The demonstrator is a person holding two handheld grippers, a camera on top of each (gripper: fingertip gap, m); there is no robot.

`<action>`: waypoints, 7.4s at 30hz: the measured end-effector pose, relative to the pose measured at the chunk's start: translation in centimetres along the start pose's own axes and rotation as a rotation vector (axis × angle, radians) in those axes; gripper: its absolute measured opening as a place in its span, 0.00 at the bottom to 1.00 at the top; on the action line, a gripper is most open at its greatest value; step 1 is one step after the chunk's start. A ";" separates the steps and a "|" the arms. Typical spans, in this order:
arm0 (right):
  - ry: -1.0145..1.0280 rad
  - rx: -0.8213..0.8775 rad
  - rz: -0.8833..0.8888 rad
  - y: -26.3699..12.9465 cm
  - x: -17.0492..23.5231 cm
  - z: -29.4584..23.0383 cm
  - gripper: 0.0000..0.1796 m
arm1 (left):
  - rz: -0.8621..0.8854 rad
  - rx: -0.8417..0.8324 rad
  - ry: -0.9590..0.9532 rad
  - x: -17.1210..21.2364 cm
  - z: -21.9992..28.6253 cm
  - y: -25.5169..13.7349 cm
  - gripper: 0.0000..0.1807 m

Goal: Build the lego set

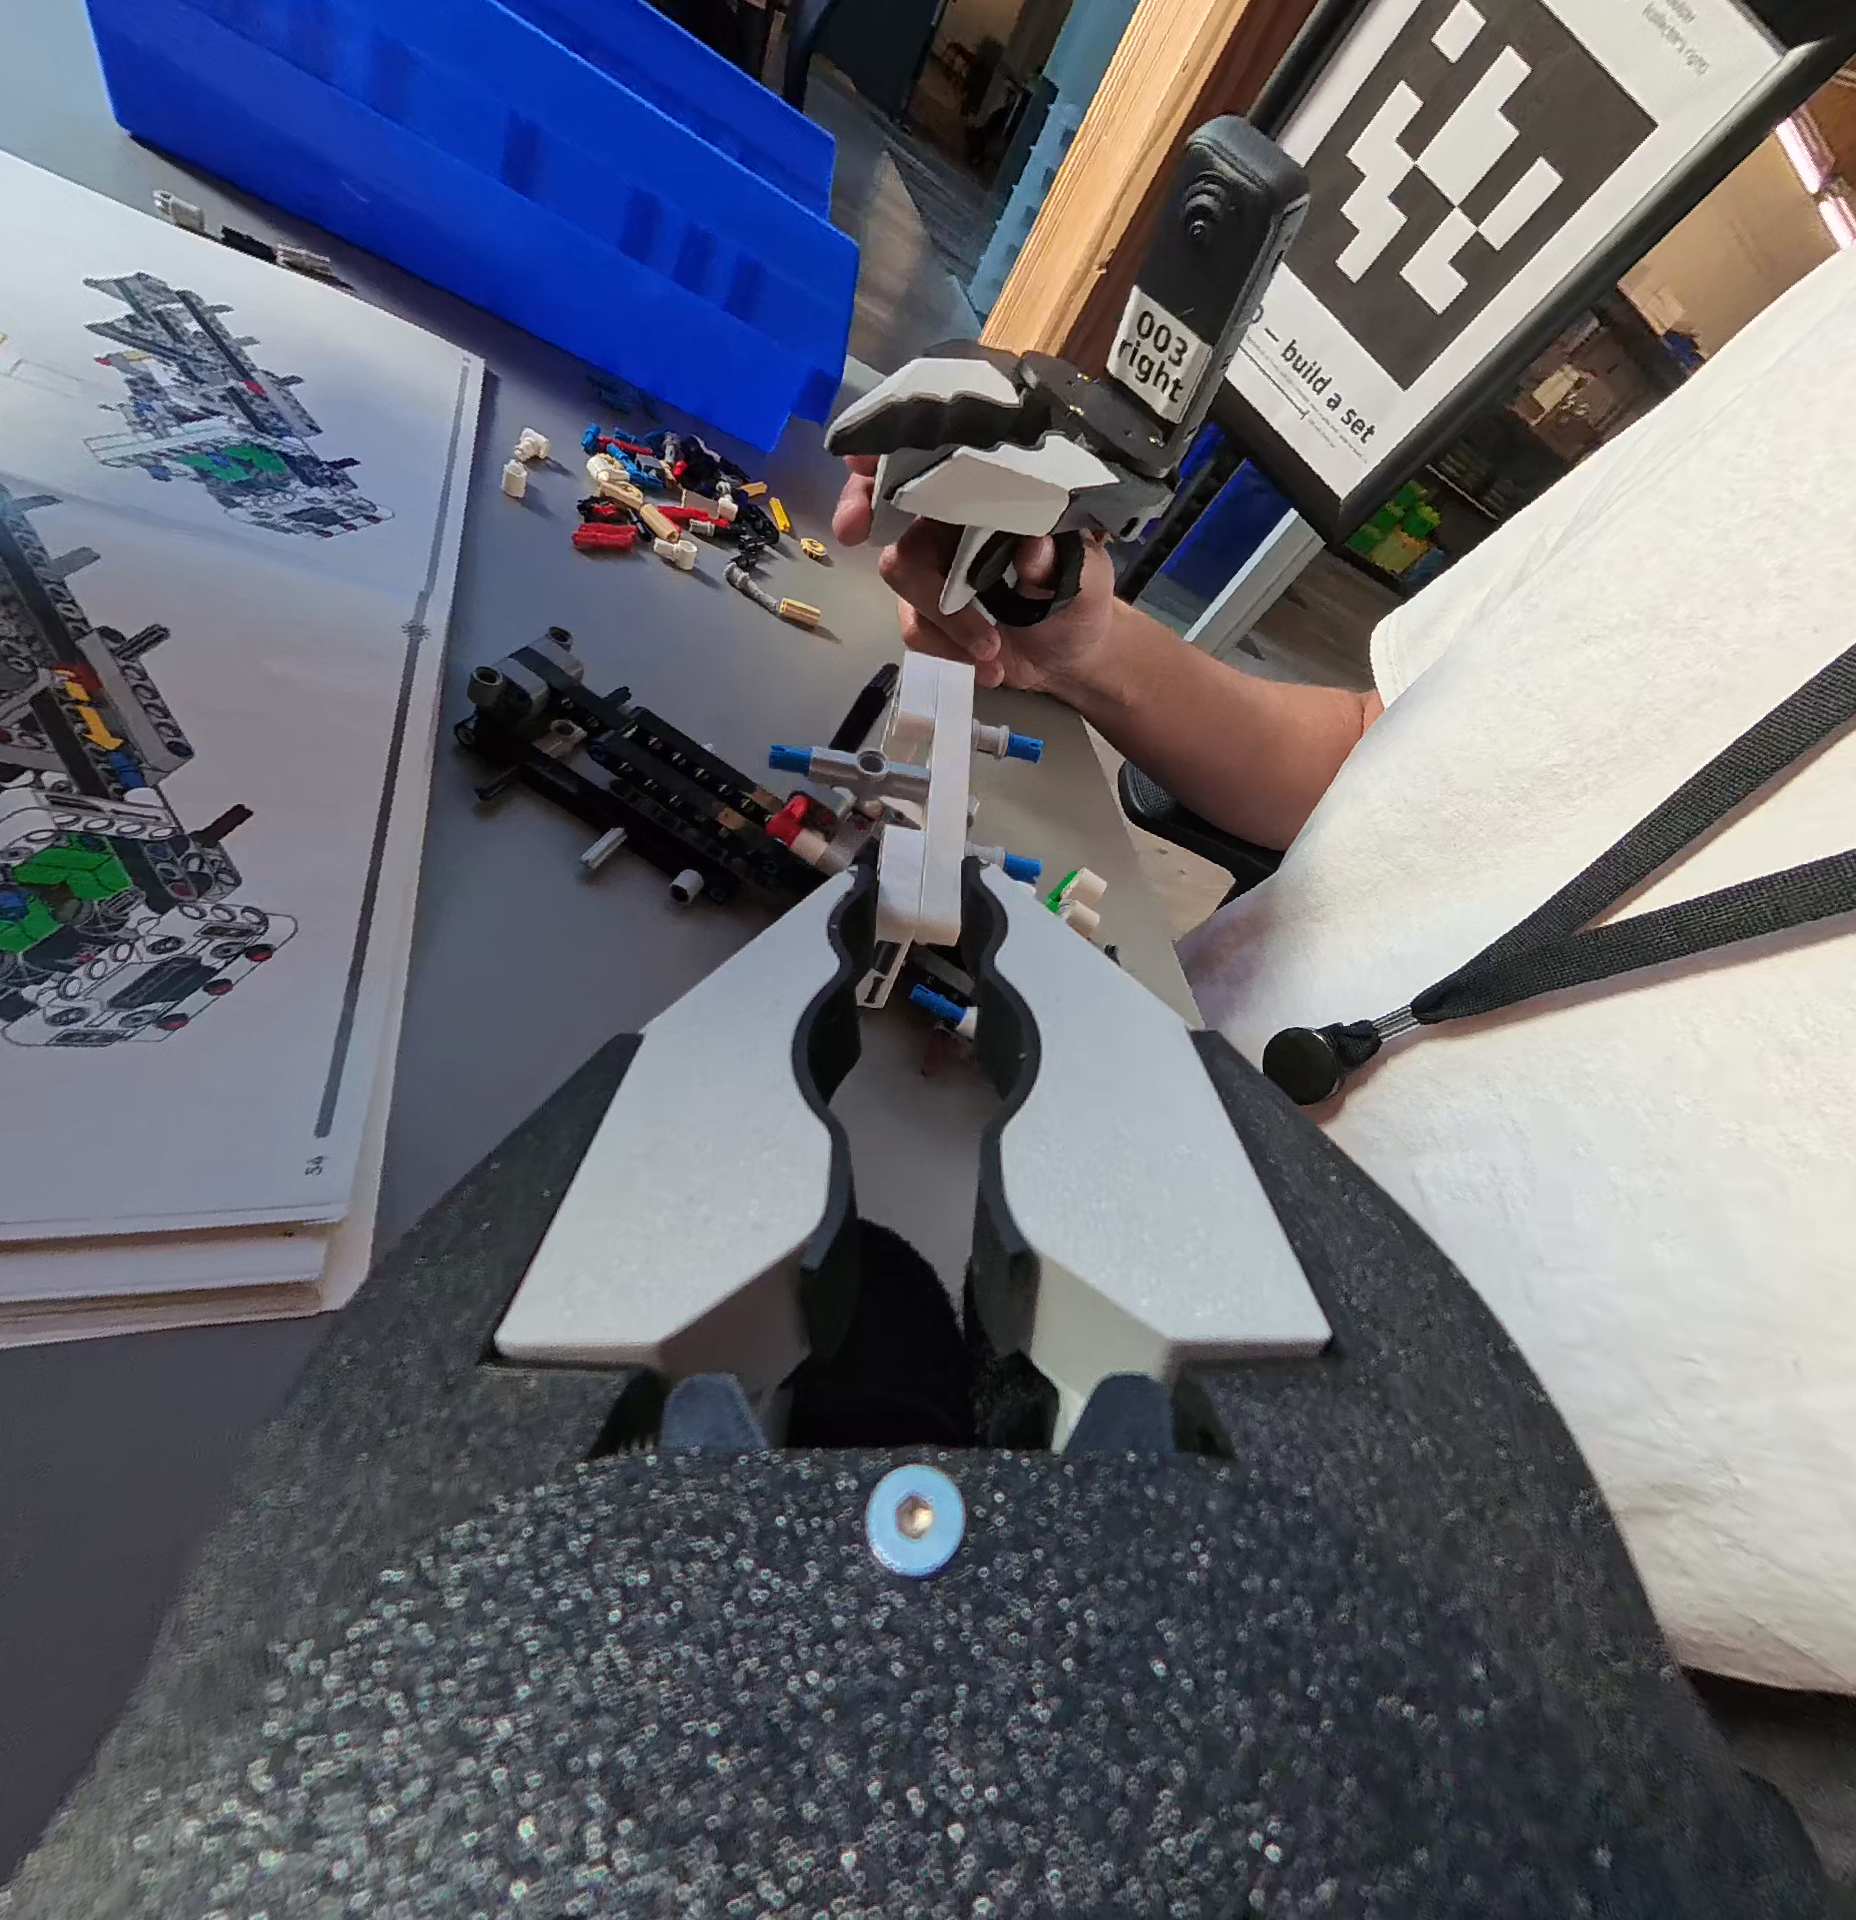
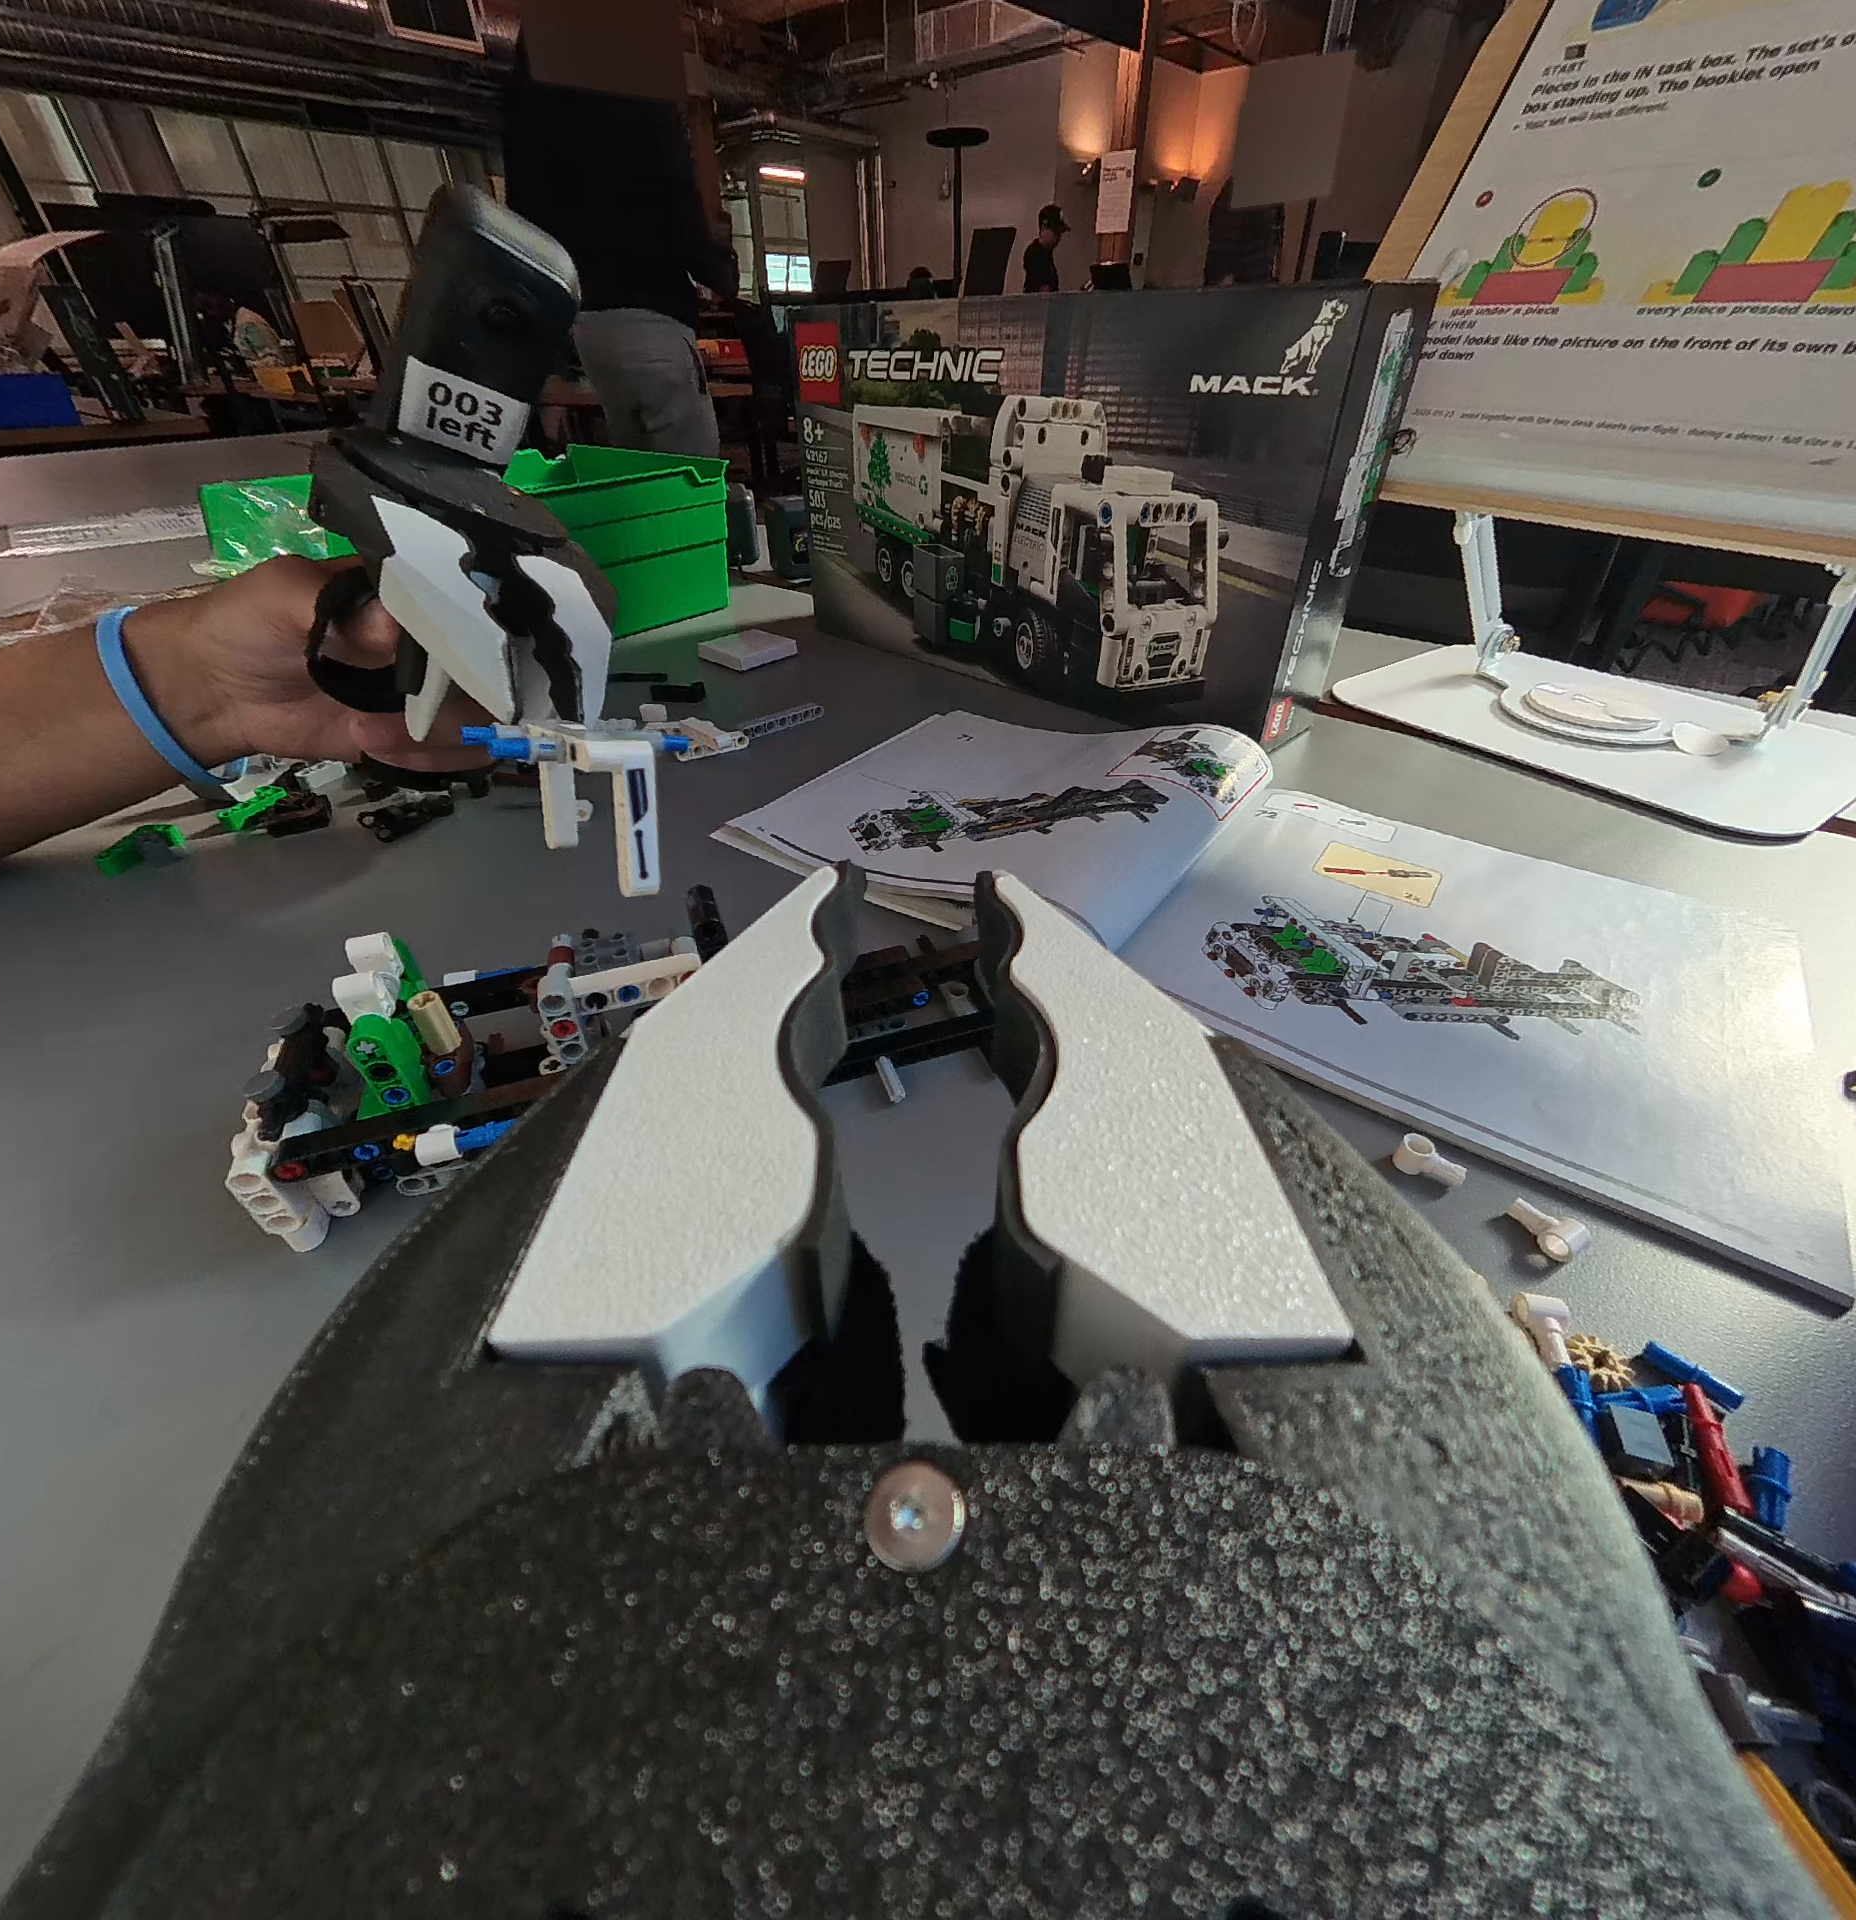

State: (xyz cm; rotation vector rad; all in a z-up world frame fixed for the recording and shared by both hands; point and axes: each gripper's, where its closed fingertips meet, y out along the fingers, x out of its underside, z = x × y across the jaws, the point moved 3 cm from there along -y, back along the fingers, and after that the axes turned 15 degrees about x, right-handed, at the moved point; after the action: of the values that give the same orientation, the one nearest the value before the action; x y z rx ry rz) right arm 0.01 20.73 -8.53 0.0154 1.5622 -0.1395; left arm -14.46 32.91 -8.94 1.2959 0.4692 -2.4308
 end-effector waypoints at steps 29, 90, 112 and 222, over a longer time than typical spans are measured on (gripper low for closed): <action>-0.034 0.008 0.005 0.0 0.0 -0.3 0.11 | -0.361 0.112 0.212 3.6 4.4 5.2 0.07; -0.060 -0.078 0.048 -1.1 -0.2 -2.4 0.13 | -0.234 0.084 0.256 2.1 3.8 5.0 0.07; 0.101 -0.117 0.012 -0.4 -0.4 -0.8 0.13 | -0.092 0.060 0.135 1.5 0.9 1.2 0.07; -0.070 -0.354 -0.381 -1.2 3.0 -12.6 0.13 | -0.306 0.076 0.211 3.7 2.8 4.9 0.07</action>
State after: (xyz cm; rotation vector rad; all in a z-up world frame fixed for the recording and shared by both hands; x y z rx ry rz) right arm -12.68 20.52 -11.59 -0.5619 1.4877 -0.1587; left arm -16.28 26.80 -11.15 1.6282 0.6815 -2.5878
